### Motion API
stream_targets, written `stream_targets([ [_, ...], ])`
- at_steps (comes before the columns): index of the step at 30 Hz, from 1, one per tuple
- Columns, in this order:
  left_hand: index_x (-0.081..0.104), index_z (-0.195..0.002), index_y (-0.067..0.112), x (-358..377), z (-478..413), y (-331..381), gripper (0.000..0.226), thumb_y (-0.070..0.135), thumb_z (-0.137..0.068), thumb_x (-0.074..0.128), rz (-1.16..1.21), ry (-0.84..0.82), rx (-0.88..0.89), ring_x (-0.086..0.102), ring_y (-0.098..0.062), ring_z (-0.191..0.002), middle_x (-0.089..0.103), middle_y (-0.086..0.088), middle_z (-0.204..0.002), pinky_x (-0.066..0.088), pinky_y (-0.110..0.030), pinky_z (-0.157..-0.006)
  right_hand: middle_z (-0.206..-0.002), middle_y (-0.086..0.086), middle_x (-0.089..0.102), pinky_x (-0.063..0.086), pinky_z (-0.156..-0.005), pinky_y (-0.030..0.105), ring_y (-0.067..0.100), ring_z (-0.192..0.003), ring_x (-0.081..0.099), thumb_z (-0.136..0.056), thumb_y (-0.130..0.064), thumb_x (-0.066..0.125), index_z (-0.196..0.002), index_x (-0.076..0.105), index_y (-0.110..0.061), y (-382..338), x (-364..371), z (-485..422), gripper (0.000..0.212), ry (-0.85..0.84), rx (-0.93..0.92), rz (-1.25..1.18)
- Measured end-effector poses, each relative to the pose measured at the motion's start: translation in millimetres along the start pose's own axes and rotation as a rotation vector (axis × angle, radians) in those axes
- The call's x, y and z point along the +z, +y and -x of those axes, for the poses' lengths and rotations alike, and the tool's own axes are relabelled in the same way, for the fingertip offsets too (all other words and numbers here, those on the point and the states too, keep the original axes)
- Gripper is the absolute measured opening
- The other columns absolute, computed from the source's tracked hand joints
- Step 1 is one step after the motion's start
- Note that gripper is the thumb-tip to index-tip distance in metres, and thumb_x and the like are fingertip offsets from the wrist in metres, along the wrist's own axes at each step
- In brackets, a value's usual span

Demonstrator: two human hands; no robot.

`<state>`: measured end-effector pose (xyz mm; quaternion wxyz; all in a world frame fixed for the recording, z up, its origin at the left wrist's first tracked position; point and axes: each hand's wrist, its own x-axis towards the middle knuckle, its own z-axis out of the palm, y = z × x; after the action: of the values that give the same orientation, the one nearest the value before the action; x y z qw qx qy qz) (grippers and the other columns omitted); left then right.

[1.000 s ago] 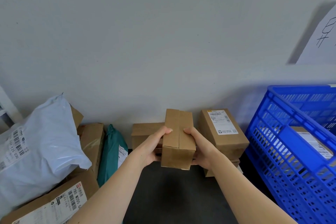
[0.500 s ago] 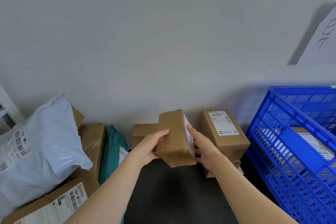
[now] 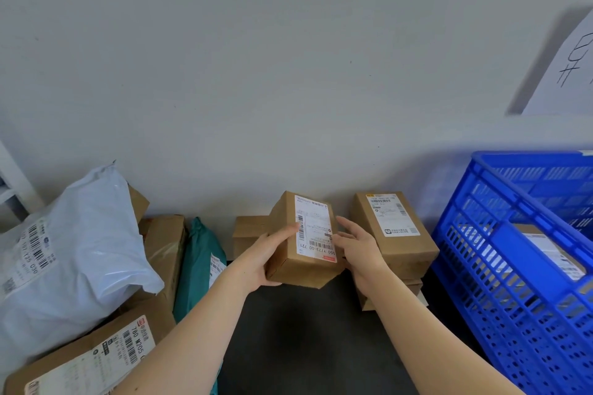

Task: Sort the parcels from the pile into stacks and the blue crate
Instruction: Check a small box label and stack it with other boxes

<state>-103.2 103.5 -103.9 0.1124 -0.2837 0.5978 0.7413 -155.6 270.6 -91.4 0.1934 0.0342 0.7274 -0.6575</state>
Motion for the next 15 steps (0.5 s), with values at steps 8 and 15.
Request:
stream_targets([
  [8,0.054,-0.124,0.022,-15,-1,-10,0.044,0.034,-0.084,0.067,-0.232,-0.009,0.042,0.064,-0.025,-0.103,0.068,-0.008,-0.111,0.051,-0.045,-0.096,-0.129,0.006,0.055,0.044,-0.102,0.042,0.027,-0.124,0.049,-0.092,-0.009,0.061,-0.143,0.042,-0.023,7,-6,1,0.056,0.017,-0.001,-0.001],
  [15,0.034,-0.146,0.030,-16,8,-14,0.079,0.029,-0.078,0.073,-0.678,-0.093,0.037,0.060,-0.016,-0.099,0.058,0.001,-0.114,0.050,-0.030,-0.074,-0.137,0.005,0.050,0.039,-0.091,0.028,0.020,-0.120,0.048,-0.086,-0.017,0.070,-0.139,0.048,-0.023,20,-12,11,0.057,-0.086,-0.087,0.268],
])
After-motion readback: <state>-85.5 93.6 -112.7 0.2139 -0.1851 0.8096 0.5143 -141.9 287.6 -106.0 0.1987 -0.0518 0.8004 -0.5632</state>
